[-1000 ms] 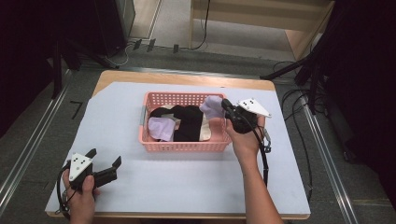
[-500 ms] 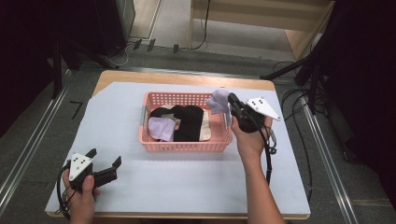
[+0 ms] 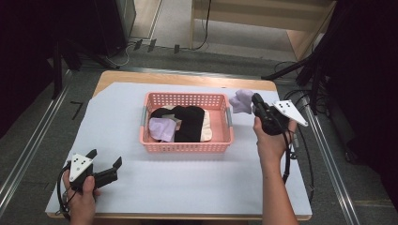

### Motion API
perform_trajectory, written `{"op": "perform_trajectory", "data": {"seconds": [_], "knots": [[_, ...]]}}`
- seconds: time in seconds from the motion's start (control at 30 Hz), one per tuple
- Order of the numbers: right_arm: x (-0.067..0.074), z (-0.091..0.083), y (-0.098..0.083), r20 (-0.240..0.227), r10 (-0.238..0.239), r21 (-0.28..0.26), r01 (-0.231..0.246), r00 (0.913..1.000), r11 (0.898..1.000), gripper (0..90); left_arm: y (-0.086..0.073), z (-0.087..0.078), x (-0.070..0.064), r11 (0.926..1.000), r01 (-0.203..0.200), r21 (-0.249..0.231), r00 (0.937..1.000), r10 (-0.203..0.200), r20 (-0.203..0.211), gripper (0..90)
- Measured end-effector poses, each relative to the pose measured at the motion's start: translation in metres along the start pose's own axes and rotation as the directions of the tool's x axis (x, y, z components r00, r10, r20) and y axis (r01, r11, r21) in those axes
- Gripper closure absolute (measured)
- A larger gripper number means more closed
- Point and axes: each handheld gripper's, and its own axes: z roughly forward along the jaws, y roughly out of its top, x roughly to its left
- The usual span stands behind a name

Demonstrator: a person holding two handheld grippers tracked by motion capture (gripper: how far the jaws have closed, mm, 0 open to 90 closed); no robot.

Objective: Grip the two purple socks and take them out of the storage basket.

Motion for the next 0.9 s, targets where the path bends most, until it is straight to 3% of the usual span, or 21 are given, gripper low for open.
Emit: {"op": "perform_trajectory", "data": {"seconds": [0.07, 0.17, 0.23, 0.3, 0.5, 0.67, 0.7, 0.83, 0.9], "knots": [[-0.005, -0.002, -0.002, 0.011, 0.008, 0.003, -0.008, 0.9999, 1.0, 89.4, 0.0, 0.0, 0.0, 1.0, -0.001, -0.001, 1.0, 0.001, -0.003, 8.2], [-0.023, -0.009, -0.013, 0.05, 0.017, 0.019, -0.018, 0.9986, 1.0, 89.4, 0.0, 0.0, 0.0, 1.0, 0.0, -0.001, 1.0, 0.0, -0.003, 8.3], [-0.027, -0.011, -0.017, 0.059, 0.022, 0.03, -0.024, 0.998, 0.999, 89.4, 0.0, 0.0, 0.0, 1.0, -0.001, 0.0, 1.0, 0.001, -0.004, 8.3], [-0.037, -0.014, -0.03, 0.081, 0.01, 0.064, -0.015, 0.9967, 0.998, 89.3, 0.0, 0.0, 0.0, 1.0, -0.002, -0.001, 1.0, 0.002, -0.005, 8.2], [-0.05, -0.018, -0.061, 0.123, 0.0, 0.139, -0.017, 0.9924, 0.99, 88.5, 0.0, 0.0, 0.0, 1.0, -0.001, -0.005, 1.0, 0.001, -0.003, 8.3], [-0.056, -0.024, -0.078, 0.131, 0.024, 0.157, -0.045, 0.9911, 0.987, 73.8, 0.0, 0.0, 0.0, 1.0, 0.002, -0.002, 1.0, -0.002, -0.004, 8.3], [-0.058, -0.029, -0.081, 0.121, 0.056, 0.14, -0.073, 0.991, 0.988, 67.2, 0.0, 0.0, 0.0, 1.0, 0.002, 0.001, 1.0, -0.002, -0.006, 8.2], [-0.058, -0.035, -0.08, 0.121, 0.053, 0.116, -0.067, 0.9912, 0.991, 62.0, 0.0, 0.0, 0.0, 1.0, 0.0, 0.004, 1.0, 0.0, -0.004, 8.3], [-0.055, -0.038, -0.077, 0.119, 0.078, 0.11, -0.091, 0.9899, 0.99, 59.9, 0.0, 0.0, 0.0, 1.0, -0.001, 0.001, 1.0, 0.001, -0.005, 8.2]]}}
